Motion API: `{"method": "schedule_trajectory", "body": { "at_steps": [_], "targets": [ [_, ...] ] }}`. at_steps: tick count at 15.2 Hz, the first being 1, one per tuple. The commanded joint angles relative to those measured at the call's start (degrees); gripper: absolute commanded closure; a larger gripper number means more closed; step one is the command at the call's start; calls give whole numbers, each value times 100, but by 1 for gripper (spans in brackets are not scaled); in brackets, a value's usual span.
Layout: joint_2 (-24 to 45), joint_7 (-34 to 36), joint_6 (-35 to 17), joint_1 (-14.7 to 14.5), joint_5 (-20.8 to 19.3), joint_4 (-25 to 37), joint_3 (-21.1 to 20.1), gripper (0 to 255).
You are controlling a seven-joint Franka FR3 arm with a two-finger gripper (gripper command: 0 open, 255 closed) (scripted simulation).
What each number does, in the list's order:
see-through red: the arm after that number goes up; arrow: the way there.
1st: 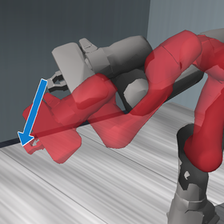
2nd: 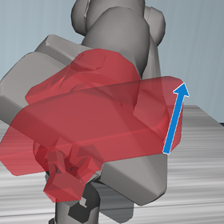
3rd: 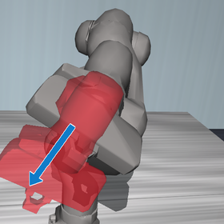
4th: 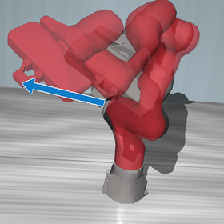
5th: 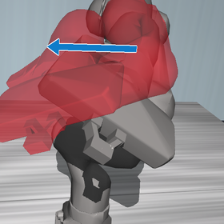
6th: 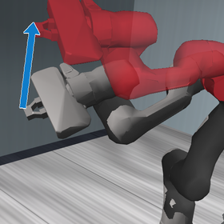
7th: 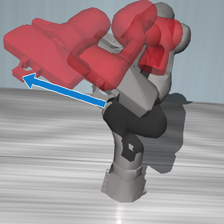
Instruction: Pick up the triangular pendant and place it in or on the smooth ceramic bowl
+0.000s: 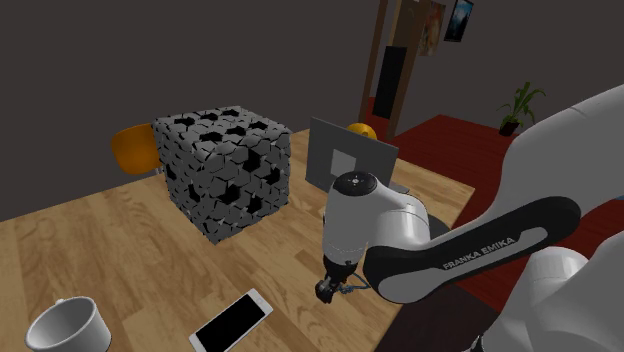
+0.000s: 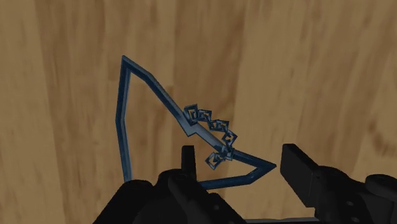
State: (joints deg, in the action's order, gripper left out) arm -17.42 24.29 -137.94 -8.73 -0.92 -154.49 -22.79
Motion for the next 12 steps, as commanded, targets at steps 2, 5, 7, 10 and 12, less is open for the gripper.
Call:
{"method": "schedule_trajectory", "body": {
  "at_steps": [2,5,7,10,12],
  "targets": [
    [1,0,-1,0,0,0,0,255],
    [5,-1,4,3,-3,9,1,255],
    [-1,-3,10,1,0,9,2,255],
    [-71,-33,96,-17,33,28,18,255],
    [-208,-95,287,-48,89,90,55,255]
  ]
}}
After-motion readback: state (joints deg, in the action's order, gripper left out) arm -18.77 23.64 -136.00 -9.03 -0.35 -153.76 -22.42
